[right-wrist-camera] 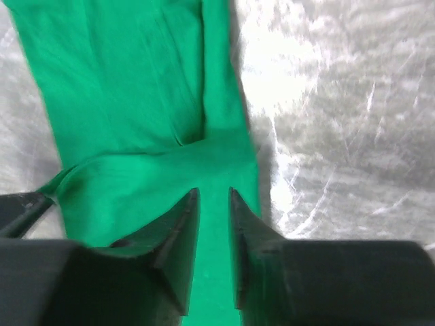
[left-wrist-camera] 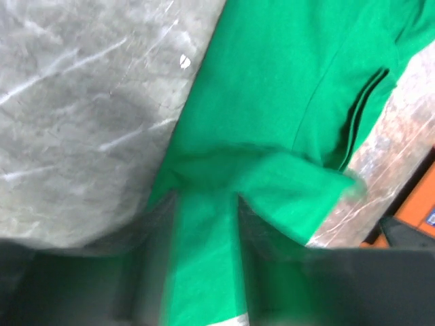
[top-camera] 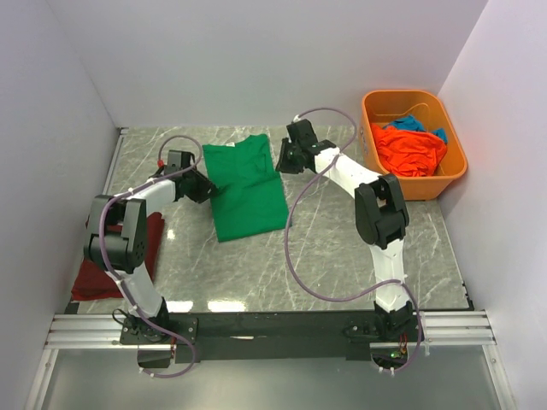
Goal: Fold and stack the t-shirts
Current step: Fold the tshirt
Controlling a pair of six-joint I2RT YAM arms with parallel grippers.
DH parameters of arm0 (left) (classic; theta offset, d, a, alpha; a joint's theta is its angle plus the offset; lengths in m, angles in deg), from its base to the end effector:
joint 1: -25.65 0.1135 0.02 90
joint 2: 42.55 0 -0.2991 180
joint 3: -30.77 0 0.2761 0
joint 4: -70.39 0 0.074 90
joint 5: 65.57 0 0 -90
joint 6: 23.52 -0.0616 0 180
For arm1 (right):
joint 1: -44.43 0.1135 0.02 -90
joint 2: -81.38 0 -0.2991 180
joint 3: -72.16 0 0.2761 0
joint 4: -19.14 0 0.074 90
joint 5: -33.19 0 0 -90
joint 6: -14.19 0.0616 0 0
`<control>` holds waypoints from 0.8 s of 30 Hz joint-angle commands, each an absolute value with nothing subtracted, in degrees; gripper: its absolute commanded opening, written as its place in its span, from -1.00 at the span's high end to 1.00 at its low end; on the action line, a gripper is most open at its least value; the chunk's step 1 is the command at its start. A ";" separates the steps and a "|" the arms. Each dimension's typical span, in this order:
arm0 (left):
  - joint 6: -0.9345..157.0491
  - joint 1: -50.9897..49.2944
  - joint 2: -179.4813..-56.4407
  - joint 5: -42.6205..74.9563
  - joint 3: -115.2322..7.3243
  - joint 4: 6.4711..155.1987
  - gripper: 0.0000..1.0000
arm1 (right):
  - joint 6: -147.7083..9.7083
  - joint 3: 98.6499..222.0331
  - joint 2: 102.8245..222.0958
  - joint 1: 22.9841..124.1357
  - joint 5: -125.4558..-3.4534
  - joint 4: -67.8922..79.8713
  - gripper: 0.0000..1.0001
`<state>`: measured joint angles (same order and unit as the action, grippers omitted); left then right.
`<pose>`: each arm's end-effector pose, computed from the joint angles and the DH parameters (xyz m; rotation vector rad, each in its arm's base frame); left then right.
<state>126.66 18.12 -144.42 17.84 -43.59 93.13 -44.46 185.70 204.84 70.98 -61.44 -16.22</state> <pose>0.4084 -0.0611 0.1747 -1.0850 2.3127 -0.6365 0.4917 0.2512 0.2193 0.0615 2.4348 0.5710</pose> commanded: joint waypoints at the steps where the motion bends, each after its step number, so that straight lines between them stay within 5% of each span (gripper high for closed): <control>1: 125.45 19.23 -142.84 16.43 -45.25 89.28 -0.02 | -46.37 189.21 205.83 70.19 -62.09 -16.35 0.28; 6: 124.57 19.85 -136.27 18.36 -43.49 91.02 -0.13 | -47.25 185.97 201.88 69.57 -62.62 -14.78 0.14; 14: 126.42 13.18 -137.20 17.75 -42.51 90.23 0.95 | -46.81 185.84 202.56 74.22 -64.28 -13.36 0.32; 24: 127.47 11.59 -151.70 17.40 -50.77 88.48 0.99 | -46.99 195.97 212.86 75.63 -64.11 -17.49 0.37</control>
